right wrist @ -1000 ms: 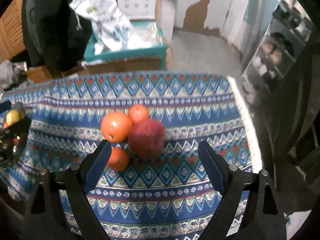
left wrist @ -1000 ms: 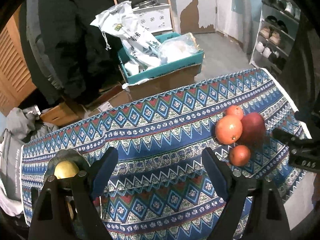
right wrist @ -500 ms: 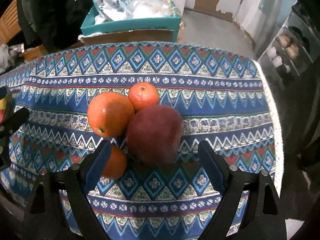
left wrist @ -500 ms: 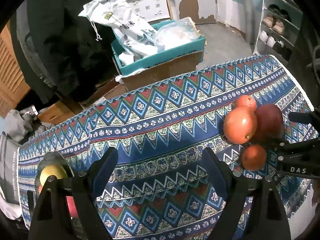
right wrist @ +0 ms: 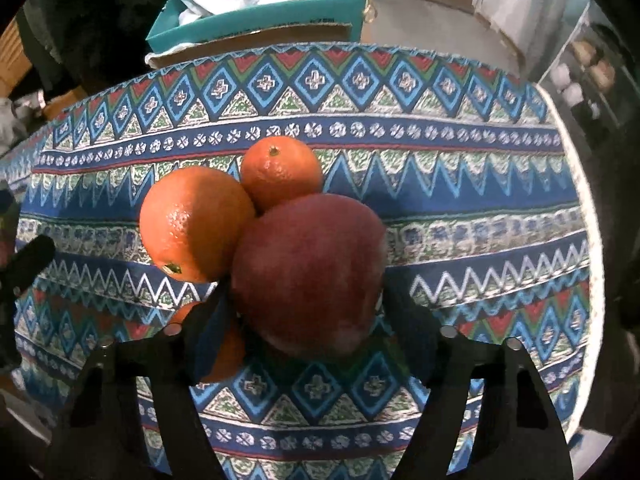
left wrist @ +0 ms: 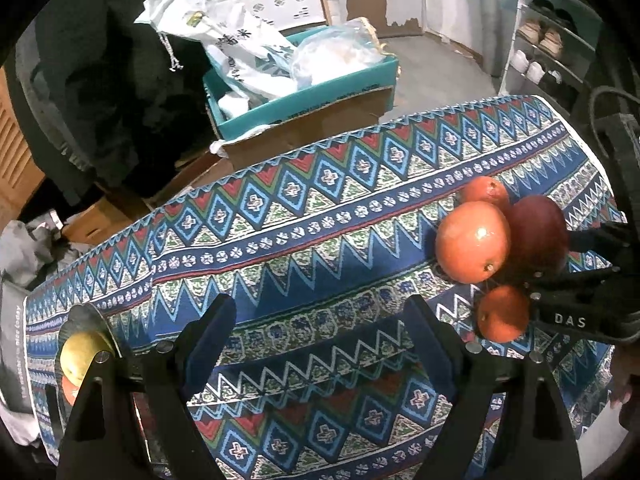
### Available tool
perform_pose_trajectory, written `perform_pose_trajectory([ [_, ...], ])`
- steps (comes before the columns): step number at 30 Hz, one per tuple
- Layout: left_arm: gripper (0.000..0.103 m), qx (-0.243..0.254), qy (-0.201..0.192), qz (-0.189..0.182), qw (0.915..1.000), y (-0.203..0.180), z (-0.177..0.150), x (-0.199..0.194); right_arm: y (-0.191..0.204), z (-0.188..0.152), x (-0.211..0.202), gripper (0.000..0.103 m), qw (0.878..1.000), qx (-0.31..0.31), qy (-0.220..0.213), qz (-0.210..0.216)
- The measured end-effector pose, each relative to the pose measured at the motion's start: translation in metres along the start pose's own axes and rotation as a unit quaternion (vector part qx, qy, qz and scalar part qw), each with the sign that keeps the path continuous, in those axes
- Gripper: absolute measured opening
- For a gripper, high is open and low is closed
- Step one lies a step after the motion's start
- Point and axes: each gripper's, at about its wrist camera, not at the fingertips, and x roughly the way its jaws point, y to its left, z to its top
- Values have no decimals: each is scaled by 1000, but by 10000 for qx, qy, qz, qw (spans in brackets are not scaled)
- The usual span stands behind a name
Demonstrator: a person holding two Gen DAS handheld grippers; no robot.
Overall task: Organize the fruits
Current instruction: 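Grasp the large red apple with the right tool while the left tool grasps an orange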
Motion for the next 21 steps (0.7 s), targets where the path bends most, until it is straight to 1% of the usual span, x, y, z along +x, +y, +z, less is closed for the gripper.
perform_pose_trajectory([
  [4,87,-104,51,-226,9997,-3,1,-2,-1,-4,1,71,9999,25,-104,22],
  [8,87,-188,100,-422,9989,-8,0,-3,-5,-12,-8,71,9997,52,-254,3],
  [15,87,-129,143,-639,9978,-27,-3,-4,-24,-28,-36,71,9974,438,-566,-107],
  [21,87,-25,208,-836,9963,-51,-5,-3,-45,-42,-53,71,9956,599,-661,-277],
])
